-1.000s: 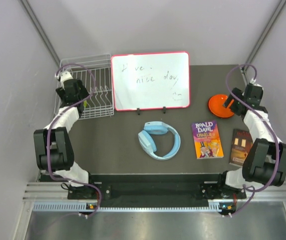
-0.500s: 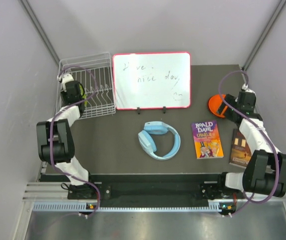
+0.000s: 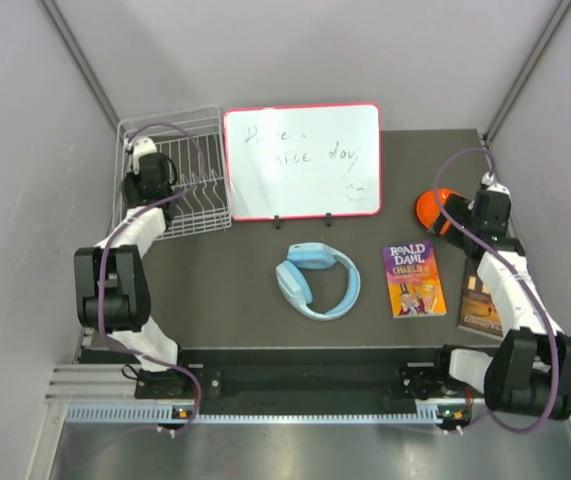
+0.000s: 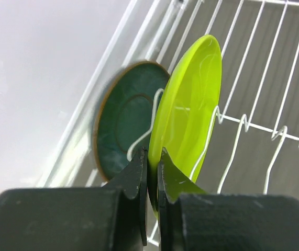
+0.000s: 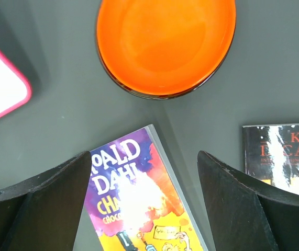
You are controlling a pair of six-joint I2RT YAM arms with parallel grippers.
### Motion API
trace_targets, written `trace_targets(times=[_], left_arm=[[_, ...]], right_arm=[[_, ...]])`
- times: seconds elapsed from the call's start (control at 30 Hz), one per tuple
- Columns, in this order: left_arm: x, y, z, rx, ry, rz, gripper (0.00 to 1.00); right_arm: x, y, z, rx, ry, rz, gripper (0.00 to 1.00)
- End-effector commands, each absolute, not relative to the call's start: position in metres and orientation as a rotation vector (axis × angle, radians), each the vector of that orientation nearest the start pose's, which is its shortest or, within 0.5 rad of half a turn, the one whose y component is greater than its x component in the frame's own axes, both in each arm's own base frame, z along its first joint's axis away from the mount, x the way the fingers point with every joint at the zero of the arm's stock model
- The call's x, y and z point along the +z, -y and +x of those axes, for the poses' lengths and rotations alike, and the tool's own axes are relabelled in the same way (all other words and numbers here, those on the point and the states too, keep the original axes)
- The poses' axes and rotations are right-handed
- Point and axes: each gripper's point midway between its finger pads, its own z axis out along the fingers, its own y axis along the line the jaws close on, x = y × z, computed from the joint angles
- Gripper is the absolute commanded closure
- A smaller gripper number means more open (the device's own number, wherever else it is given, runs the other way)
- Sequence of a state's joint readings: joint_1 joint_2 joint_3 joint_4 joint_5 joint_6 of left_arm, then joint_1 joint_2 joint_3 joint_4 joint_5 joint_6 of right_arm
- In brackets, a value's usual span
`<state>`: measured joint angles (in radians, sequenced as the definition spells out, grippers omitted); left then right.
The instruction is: Unload the plates from the dish rack
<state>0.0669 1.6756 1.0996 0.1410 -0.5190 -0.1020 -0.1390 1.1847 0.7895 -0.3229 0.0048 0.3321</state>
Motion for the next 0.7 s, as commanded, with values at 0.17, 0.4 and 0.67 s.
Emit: trace_targets(times=[0.17,0.4,0.67], left_arm=[[0.306,-0.073,0.432,0.523,-1.602,-0.459,1.0],[0.309,0.002,0.403,-0.042,-1.669,-0.419,1.0],[0.294,0.165,0.362,-0.7,-1.771,-0.131,1.0]], right_arm=[[0.183,0.027,0.314,0.103,-2.079,0.473,0.17],[0.22,-0.017,0.31,0.358,-1.969,0.366,0.16],[0.261,-0.117,0.307,0.803,-1.826,0.161,0.15]])
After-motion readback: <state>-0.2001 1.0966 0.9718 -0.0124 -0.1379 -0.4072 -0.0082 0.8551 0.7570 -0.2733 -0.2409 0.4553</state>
